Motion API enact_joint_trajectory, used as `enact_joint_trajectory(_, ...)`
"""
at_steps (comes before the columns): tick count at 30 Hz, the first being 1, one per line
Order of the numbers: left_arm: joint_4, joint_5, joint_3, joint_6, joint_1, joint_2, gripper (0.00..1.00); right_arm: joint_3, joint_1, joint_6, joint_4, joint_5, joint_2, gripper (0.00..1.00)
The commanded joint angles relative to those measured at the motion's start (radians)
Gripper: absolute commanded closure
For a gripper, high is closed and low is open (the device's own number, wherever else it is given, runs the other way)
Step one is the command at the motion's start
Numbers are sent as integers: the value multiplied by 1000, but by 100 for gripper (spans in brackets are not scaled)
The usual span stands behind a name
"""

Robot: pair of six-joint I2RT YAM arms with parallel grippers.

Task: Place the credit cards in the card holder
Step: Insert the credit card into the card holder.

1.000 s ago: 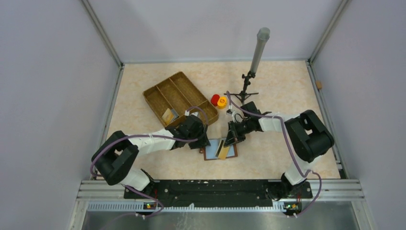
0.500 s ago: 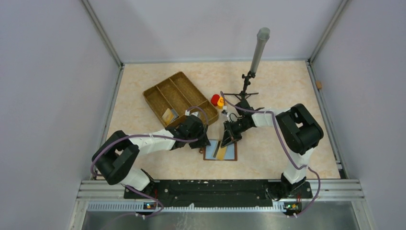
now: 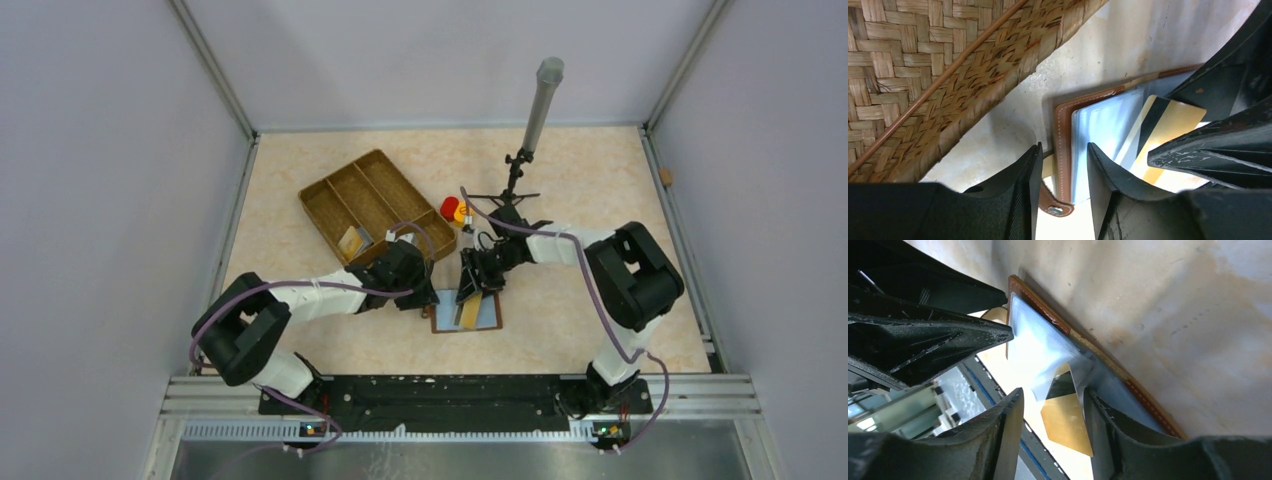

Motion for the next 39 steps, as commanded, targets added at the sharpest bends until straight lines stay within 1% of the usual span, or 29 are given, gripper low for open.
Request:
enact_joint_trajectory(1, -55, -26, -42, -3, -1, 5, 57, 15, 3, -7, -18, 184, -79, 49)
enact_joint_trajectory(4, -53, -22, -42, 1, -1, -6, 57, 25, 4, -5, -37, 246, -130, 46)
enact_joint_trajectory(6, -50, -17, -43, 4, -2, -14, 57, 33, 11, -14, -53, 321, -173, 43)
enact_joint_trajectory(9, -35, -6, -45, 4, -1, -27, 57, 33, 20, -20, -49, 384, -222, 42)
enact_joint_trajectory(12, -20, 5, -48, 0, -3, -40, 57, 14, 21, -4, -21, 414, -275, 41)
enact_joint_trajectory(15, -4, 19, -51, -1, -4, -51, 57, -12, 21, 9, 1, 433, -319, 38)
enact_joint_trajectory(22, 13, 28, -50, -10, -13, -68, 57, -82, 21, 92, -36, 543, -399, 39)
enact_joint_trajectory(24, 23, 30, -48, -14, -15, -67, 57, -107, 21, 118, -46, 546, -418, 40)
enact_joint_trajectory(26, 37, 35, -44, -15, -15, -58, 57, -141, 21, 150, -35, 513, -431, 42)
enact_joint_trajectory(31, 60, 46, -24, -14, -17, -22, 57, -231, 22, 204, 37, 468, -443, 46)
enact_joint_trajectory(39, 89, 40, -2, -11, -16, 21, 57, -245, 21, 188, 77, 475, -362, 50)
